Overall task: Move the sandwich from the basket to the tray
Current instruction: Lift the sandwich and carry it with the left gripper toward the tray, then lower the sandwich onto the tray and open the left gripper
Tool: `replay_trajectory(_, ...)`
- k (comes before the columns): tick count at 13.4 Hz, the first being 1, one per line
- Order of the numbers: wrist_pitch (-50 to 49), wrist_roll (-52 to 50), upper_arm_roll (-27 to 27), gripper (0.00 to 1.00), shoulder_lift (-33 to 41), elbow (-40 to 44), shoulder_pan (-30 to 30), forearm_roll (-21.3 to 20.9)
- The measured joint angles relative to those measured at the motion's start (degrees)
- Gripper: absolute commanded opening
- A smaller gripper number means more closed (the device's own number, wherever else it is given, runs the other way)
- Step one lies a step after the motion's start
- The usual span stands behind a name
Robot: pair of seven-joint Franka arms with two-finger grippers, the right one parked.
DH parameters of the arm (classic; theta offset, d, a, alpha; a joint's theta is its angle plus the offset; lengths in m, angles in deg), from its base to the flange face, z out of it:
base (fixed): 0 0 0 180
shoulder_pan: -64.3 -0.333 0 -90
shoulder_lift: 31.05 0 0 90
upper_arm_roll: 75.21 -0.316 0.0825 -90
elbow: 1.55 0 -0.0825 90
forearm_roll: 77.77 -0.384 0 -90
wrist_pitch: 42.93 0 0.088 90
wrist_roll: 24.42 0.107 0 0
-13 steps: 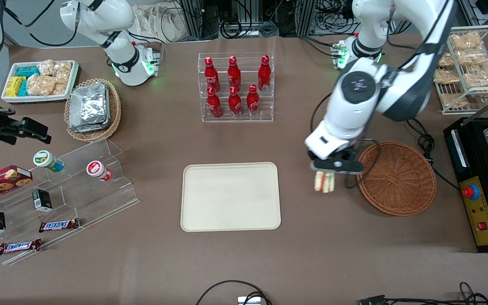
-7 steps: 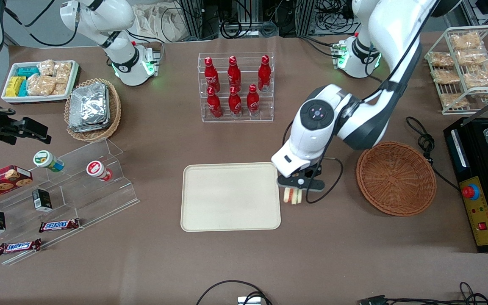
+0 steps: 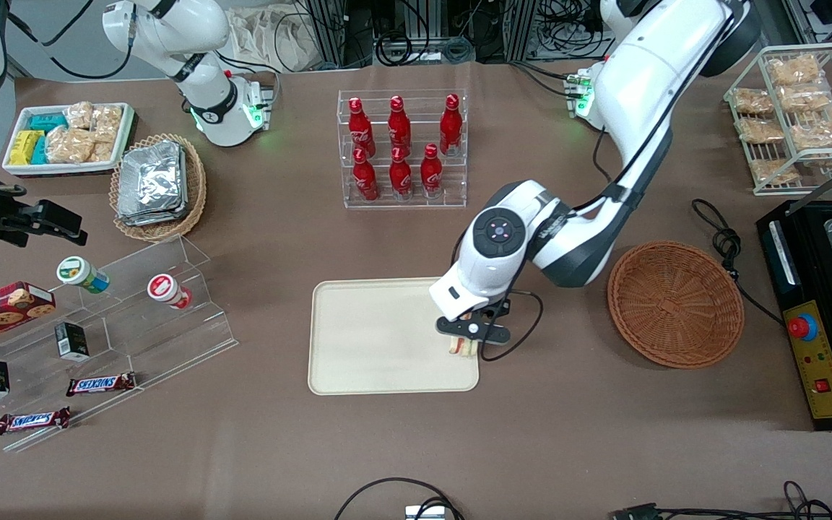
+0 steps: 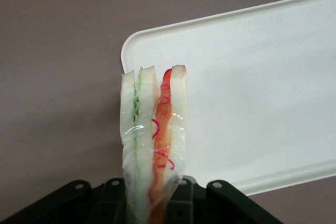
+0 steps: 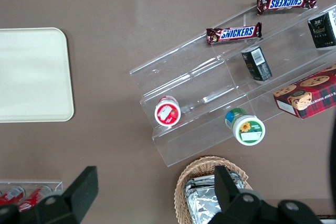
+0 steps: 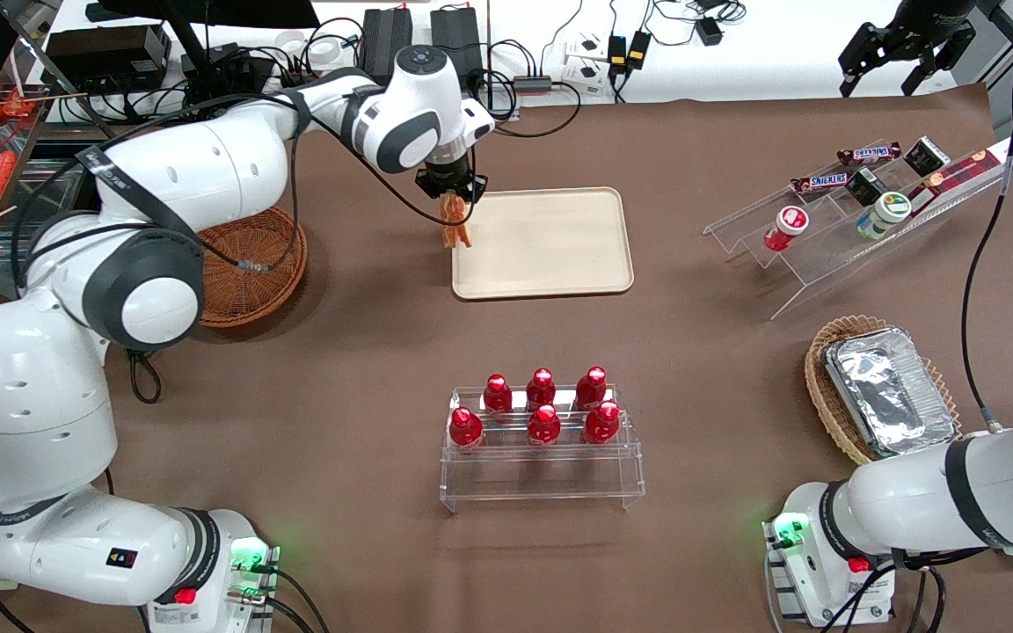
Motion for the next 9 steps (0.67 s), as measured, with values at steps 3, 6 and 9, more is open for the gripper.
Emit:
replay_trajectory(3, 0.7, -2.3, 0.0, 0.01, -4.5, 2.5, 1.9, -2.2)
replay_trajectory(6, 0.8, -2.4, 0.0, 0.02, -7.6, 3.7, 2.8, -2.4)
replay_trajectory(9, 1.8, -3.9, 0.0, 0.02, -8.9, 4.0, 3.3, -2.9)
